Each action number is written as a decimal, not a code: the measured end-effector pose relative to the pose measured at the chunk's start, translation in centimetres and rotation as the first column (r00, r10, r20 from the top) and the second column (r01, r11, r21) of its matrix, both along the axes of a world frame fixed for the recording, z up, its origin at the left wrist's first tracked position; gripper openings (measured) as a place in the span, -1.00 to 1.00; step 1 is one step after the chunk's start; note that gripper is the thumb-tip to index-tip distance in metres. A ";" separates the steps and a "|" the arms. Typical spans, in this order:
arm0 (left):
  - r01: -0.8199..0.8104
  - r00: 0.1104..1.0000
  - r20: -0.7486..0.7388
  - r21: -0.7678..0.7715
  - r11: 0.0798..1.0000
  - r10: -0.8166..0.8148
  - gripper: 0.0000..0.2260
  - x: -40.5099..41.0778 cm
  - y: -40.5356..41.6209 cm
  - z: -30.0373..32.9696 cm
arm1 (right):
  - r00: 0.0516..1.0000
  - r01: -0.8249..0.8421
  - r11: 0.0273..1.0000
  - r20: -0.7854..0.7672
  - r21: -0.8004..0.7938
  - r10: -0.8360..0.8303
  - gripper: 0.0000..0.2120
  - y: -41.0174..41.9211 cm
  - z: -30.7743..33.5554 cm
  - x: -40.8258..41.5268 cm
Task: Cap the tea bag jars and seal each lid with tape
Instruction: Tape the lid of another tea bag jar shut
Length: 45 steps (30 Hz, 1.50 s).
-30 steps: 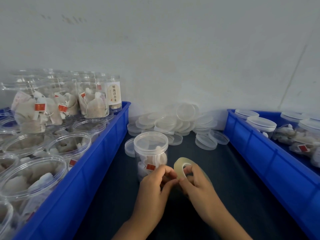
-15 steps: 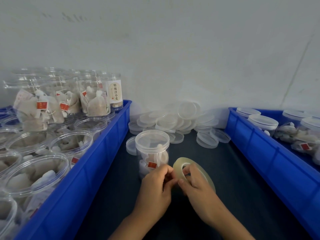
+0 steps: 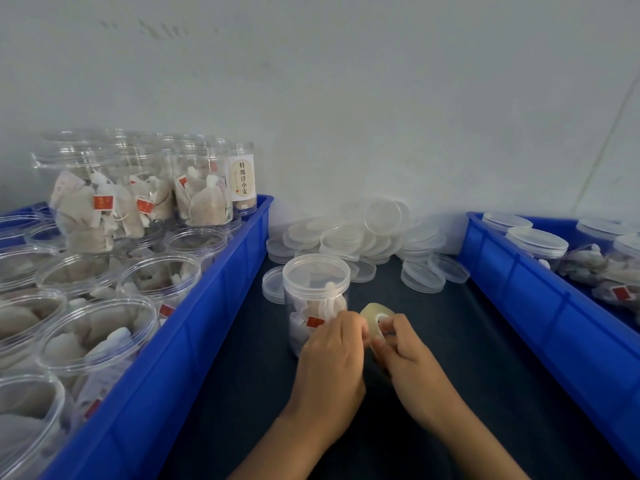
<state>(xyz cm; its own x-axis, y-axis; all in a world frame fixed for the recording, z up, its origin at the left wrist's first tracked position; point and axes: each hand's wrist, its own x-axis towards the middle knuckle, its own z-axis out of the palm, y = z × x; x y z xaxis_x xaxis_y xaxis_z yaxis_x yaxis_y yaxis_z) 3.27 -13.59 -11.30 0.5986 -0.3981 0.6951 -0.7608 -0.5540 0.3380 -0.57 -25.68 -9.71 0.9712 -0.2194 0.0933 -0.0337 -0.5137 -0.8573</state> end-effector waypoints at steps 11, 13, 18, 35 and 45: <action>0.055 0.973 -0.195 -0.314 0.948 -0.122 -0.77 0.1 0.6 0.3 | 0.967 -0.208 0.956 0.106 -0.205 0.233 -0.74 -0.4 0.9 0.0; 0.047 0.974 -0.192 -0.349 0.936 -0.120 -0.76 0.1 0.6 0.4 | 0.966 -0.189 0.924 0.104 -0.331 0.235 -0.80 -0.6 1.3 -0.1; 0.042 0.986 -0.134 -0.381 0.923 -0.101 -0.61 0.3 1.4 1.1 | 0.989 -0.140 0.850 -0.034 -0.507 0.143 -0.75 -1.8 1.5 0.0; 0.068 0.996 0.071 -0.364 0.929 -0.045 -0.90 1.5 3.1 1.4 | 0.989 -0.086 0.952 0.094 -0.295 0.118 -0.77 -2.8 1.0 -0.4; -0.075 0.996 -0.075 -0.554 0.829 0.040 -0.37 3.1 3.6 0.9 | 0.934 0.191 0.835 0.358 -0.516 0.008 -0.73 -1.4 1.7 -1.0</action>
